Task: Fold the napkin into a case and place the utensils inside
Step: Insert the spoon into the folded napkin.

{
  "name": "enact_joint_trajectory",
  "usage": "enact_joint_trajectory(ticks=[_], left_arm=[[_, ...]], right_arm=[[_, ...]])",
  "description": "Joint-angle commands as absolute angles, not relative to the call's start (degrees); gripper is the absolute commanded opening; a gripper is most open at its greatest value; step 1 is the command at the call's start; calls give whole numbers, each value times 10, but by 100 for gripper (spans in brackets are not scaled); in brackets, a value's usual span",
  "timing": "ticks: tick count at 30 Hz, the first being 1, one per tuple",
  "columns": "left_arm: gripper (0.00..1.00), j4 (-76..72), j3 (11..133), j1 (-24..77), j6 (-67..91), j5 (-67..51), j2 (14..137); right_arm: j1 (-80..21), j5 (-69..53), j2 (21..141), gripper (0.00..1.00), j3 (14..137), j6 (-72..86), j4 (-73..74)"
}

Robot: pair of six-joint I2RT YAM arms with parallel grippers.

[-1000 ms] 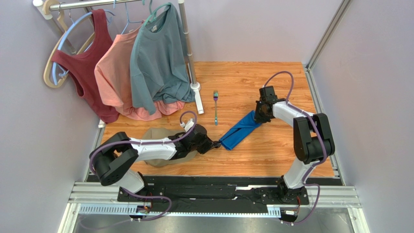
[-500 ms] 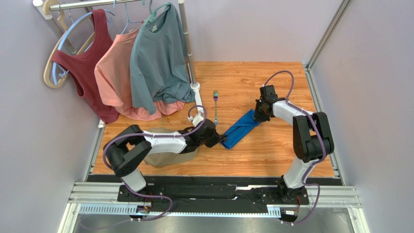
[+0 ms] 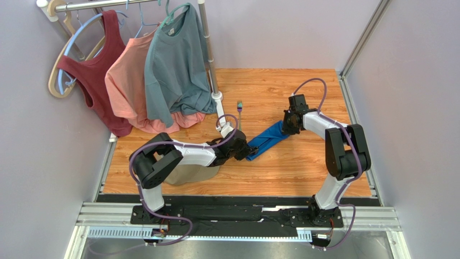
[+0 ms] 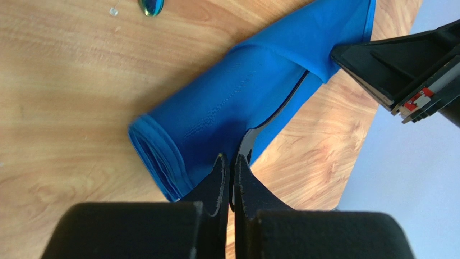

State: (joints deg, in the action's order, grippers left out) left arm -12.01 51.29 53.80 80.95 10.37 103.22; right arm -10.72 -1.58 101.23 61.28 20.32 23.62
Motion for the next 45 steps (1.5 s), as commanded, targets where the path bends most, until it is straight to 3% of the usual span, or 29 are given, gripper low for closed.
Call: enact_joint_trajectory(ticks=[1,17,25,28,29,30,34,38,41,45], left_arm=[[0,-142,542,524,808,105,1051],[0,-67,587,473,660,9,1068],[1,-99,590,453,610,-39,1090],[22,-88,595,449,578,-33,1088],[46,-86,592,449,569,-30,1085],[51,-81,593,448,559,-26,1073],[56,-18,617,442,494,-1,1043],[79,53,640,441,427,-3,1007],[88,96,645,440,385,-12,973],[88,169,670,437,322,-5,938]], right_arm=[[-107,-23,1037,0,614,200,239],[-107,-25,1035,0,621,193,239],[-107,-28,1039,0,622,192,237],[-107,-34,1041,0,625,192,233],[-106,-36,1041,0,627,193,233],[-107,-38,1041,0,628,194,232],[-108,-35,1042,0,641,192,241],[-108,-40,1031,0,643,194,243],[-110,-33,1020,0,659,191,264],[-109,-19,1001,0,677,191,292]])
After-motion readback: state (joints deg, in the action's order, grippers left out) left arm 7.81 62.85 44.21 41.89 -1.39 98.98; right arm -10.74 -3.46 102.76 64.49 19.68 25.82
